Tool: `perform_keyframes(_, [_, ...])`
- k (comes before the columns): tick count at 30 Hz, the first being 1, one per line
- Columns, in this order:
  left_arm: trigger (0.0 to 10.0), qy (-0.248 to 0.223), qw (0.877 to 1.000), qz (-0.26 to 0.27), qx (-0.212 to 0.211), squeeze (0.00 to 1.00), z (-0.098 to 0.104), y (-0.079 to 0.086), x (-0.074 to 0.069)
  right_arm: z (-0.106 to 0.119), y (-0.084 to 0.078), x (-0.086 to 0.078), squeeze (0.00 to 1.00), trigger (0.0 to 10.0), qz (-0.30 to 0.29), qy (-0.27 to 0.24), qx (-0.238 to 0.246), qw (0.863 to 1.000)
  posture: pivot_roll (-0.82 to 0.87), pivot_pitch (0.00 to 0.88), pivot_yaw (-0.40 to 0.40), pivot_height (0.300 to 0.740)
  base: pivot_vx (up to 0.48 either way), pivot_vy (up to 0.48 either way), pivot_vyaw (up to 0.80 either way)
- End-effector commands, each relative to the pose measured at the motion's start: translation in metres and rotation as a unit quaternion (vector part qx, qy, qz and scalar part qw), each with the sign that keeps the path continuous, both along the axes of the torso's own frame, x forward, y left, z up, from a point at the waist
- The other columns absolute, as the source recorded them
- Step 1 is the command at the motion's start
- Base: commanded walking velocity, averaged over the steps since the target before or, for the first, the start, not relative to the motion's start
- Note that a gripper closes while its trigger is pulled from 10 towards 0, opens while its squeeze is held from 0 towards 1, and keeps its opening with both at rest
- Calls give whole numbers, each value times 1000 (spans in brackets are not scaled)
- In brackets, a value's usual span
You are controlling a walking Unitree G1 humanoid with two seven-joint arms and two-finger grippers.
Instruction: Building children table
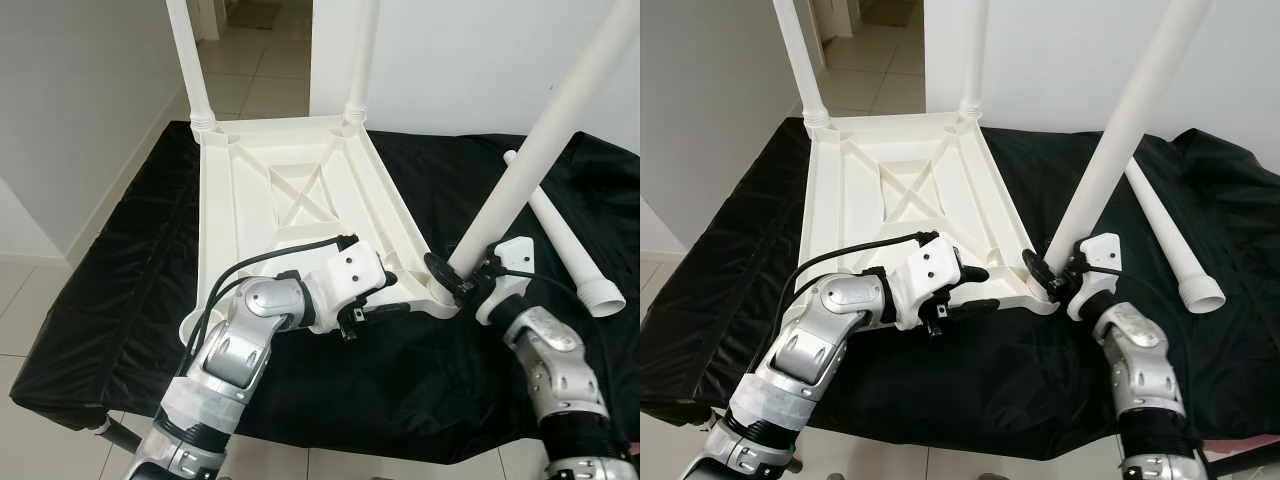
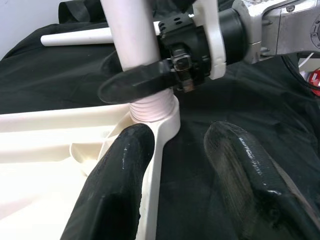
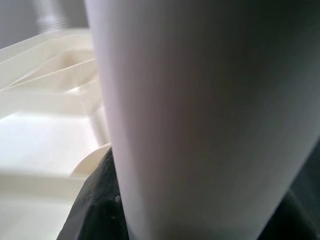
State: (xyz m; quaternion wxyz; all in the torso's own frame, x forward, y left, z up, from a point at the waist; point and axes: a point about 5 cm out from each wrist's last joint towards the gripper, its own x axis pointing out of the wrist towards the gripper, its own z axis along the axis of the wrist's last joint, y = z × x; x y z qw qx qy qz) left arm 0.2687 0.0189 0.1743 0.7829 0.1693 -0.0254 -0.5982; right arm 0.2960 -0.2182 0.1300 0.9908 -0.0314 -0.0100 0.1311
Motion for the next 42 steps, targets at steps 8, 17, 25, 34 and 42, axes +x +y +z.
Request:
perform_keyframes(8, [10000,-14,998,65,-16,0,-1,2,4,-27,13,-21,0,10000,-233,53,51,970,-108,0,-32,740,0,0,0])
perform_keyframes(17, [10000,-18,998,65,-15,0,0,3,4,-25,65,-31,0,10000,-252,62,110,959,-99,0,-27,740,0,0,0])
perform_keyframes(25, [10000,-20,997,71,-22,0,3,1,7,-11,64,-36,1000,10000,-245,28,97,964,-103,0,-33,740,0,0,0])
perform_keyframes(34, [10000,-9,993,102,-51,0,7,6,11,2,56,-40,1000,10000,-203,-19,97,974,-111,0,-20,740,0,0,0])
perform_keyframes(42, [10000,-10,992,115,-57,0,5,10,13,12,46,-43,0,10000,-157,-55,95,981,-108,0,-38,740,0,0,0])
